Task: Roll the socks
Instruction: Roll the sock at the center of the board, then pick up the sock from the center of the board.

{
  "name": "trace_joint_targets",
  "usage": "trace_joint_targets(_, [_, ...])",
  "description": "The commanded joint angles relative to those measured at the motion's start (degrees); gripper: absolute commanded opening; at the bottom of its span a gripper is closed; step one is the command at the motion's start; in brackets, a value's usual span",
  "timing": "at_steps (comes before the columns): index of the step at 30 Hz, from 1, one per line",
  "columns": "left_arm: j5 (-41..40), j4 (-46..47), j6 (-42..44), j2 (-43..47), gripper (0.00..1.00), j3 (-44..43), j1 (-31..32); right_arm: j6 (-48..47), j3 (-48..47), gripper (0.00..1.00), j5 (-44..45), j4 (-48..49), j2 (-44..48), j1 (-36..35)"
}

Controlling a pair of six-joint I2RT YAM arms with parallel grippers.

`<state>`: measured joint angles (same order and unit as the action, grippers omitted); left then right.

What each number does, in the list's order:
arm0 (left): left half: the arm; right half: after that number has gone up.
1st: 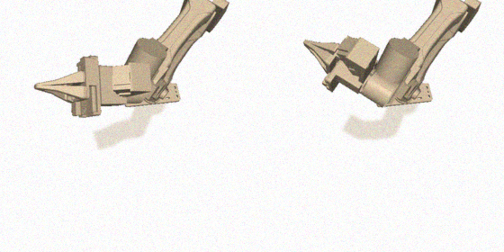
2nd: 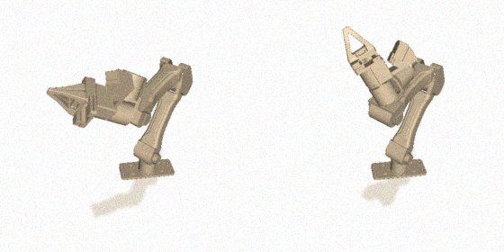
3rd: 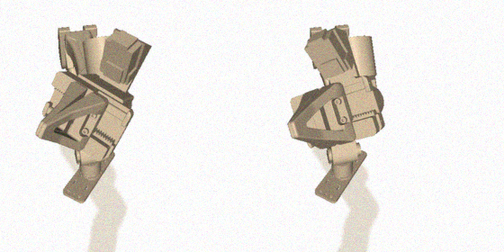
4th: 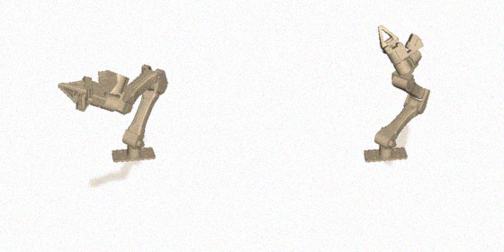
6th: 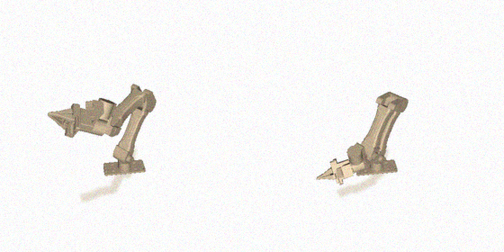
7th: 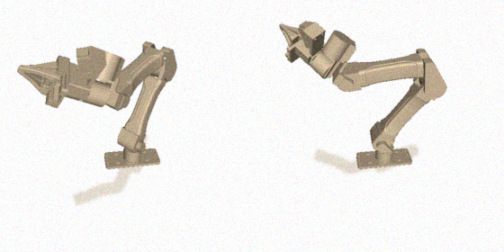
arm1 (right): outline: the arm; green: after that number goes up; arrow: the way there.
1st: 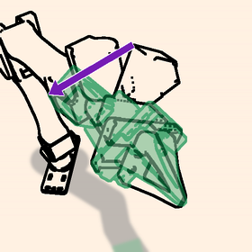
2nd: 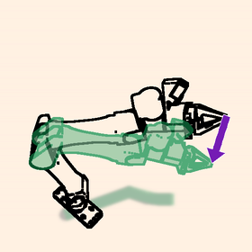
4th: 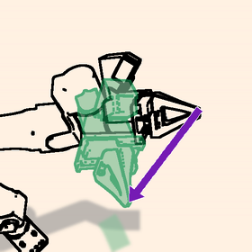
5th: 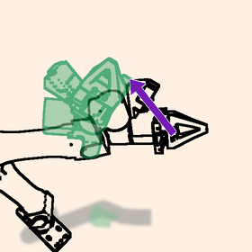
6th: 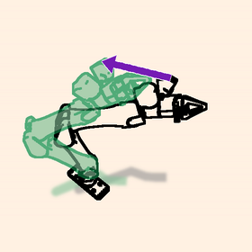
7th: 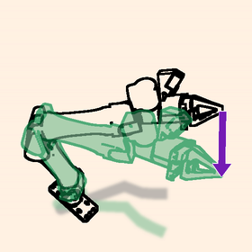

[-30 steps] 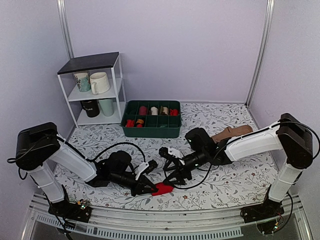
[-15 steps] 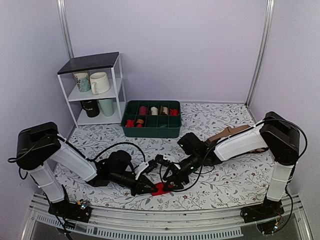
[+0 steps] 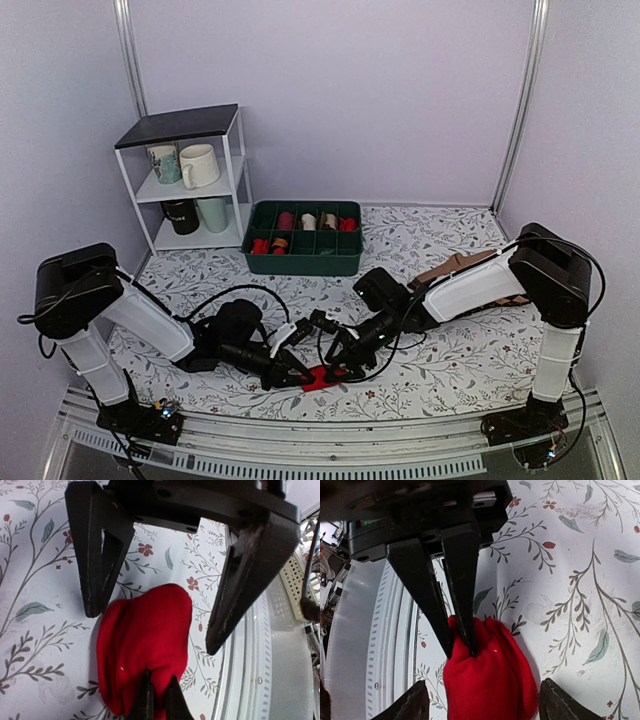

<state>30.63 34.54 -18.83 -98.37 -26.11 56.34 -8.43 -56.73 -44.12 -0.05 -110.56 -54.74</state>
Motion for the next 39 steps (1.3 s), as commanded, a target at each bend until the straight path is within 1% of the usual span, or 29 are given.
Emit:
trace_joint_targets(1, [-2.83, -14.37, 1.34, -3.79, 0.0, 2.26, 0.22, 1.94, -0.21, 0.75, 1.12, -3.24, -3.43, -2.93])
trace_joint_targets(5, [-2.77, -14.36, 1.34, -3.85, 0.0, 2.24, 0.19, 4.12, 2.03, 0.75, 1.61, -1.41, -2.57, -3.37])
trace_joint_targets(6, [-2.77, -14.33, 1.34, -3.85, 0.0, 2.23, 0.22, 4.49, 2.85, 0.75, 2.46, -0.27, -1.12, -3.43])
trace_joint_targets(10, [-2.68, -14.39, 1.37, -3.85, 0.0, 2.18, 0.24, 7.4, 6.04, 0.75, 8.9, 5.58, 4.98, -3.31])
trace_joint_targets(13, [-2.73, -14.46, 1.35, -3.77, 0.0, 2.28, 0.2, 8.14, 5.4, 0.76, 13.74, 6.29, 7.89, -3.25])
trace_joint_targets(15, [-2.77, -14.3, 1.32, -3.79, 0.0, 2.36, 0.21, 10.53, 4.63, 0.78, 15.09, 6.29, 9.13, -2.88])
trace_joint_targets(19, [-2.81, -14.19, 1.13, -3.61, 0.0, 2.55, 0.19, 14.73, 4.28, 0.83, 13.99, 6.88, 10.66, -2.3])
trace_joint_targets(23, [-2.85, -14.17, 1.1, -3.63, 0.0, 2.55, 0.2, 18.23, 7.23, 0.9, 13.75, 10.95, 13.12, -2.14])
trace_joint_targets(25, [-2.74, -14.11, 1.08, -3.65, 0.0, 2.55, 0.2, 19.86, 7.27, 0.91, 13.77, 11.0, 12.43, -1.87])
trace_joint_targets(32, [-2.55, -14.47, 1.16, -3.79, 0.0, 2.29, 0.24, 24.9, 8.97, 0.91, 8.17, 14.17, 9.68, -1.78])
trace_joint_targets(36, [-2.51, -14.66, 1.25, -4.01, 0.0, 2.08, 0.18, 24.96, 9.66, 0.91, 7.54, 14.52, 8.01, -1.85])
trace_joint_targets(39, [-2.51, -14.68, 1.34, -4.03, 0.0, 2.03, 0.18, 25.65, 10.39, 0.9, 7.32, 16.6, 6.29, -1.8])
